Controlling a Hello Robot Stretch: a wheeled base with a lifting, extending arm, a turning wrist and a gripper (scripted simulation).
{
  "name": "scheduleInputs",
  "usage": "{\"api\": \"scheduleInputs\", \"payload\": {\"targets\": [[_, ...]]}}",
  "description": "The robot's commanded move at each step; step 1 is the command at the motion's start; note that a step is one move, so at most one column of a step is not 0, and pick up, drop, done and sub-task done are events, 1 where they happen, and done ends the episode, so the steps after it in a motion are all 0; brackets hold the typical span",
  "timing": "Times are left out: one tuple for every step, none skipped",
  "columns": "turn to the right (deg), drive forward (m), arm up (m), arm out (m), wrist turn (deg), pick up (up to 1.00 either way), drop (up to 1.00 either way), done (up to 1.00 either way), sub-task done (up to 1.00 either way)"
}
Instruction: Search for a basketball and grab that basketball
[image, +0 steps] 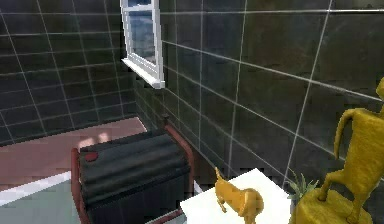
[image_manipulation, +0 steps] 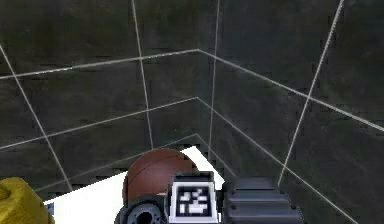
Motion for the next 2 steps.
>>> {"api": "scheduleInputs", "payload": {"targets": [[0.0, 0.00, 0.00, 0.00, 45.0, 0.00, 0.00, 0.00, 0.00], [0.0, 0.00, 0.00, 0.00, 30.0, 0.00, 0.00, 0.00, 0.00]]}}
